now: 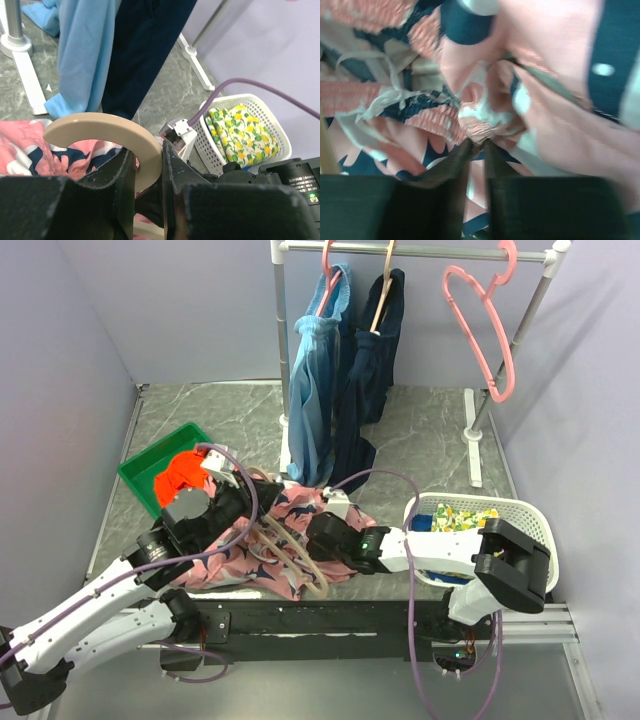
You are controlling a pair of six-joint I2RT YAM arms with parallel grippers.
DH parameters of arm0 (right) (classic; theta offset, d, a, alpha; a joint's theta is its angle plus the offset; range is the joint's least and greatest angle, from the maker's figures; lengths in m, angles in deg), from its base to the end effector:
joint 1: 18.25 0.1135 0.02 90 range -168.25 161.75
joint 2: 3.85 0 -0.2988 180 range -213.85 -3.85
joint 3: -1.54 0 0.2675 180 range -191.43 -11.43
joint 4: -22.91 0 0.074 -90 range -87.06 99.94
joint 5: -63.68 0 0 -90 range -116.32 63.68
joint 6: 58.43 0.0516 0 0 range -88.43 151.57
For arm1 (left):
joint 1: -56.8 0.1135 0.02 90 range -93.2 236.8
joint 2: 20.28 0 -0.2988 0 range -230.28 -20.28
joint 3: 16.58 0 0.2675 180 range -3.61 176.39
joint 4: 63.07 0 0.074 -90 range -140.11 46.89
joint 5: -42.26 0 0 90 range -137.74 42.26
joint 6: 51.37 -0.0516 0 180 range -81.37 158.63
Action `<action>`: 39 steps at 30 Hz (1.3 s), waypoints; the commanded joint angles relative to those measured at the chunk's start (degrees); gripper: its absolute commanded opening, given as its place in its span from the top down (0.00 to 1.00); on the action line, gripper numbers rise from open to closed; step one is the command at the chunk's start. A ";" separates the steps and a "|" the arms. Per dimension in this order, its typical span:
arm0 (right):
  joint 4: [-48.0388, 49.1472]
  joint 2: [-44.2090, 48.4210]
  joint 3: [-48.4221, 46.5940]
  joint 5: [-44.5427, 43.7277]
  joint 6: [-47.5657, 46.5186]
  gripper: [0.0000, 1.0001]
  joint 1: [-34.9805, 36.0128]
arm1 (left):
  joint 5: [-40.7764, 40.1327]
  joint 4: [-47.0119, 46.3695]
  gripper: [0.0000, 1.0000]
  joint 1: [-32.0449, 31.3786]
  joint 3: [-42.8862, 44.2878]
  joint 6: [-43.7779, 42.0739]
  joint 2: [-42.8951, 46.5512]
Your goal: Place the shorts on the hanger
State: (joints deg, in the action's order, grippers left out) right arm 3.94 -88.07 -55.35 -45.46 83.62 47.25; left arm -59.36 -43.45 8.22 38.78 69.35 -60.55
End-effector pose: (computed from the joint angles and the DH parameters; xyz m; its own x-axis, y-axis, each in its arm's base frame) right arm 0.1449 0.2772 0.1992 -0.7882 0.0669 -0.6118 -0.2345 0.8865 0.3990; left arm 0.1232 -0.1239 0.3664 -0.3523 -0.3570 -0.8651 0.4906 0.7168 -0.4956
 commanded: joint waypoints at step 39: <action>-42.95 34.32 -15.13 8.32 -6.43 1.00 -10.11 | -29.25 -35.66 0.99 -0.20 -7.50 -9.45 -5.95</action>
State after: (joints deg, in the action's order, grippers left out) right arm -32.43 -52.27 -63.52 -39.23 80.95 38.59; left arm -84.95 -74.27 7.59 31.30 66.07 -66.28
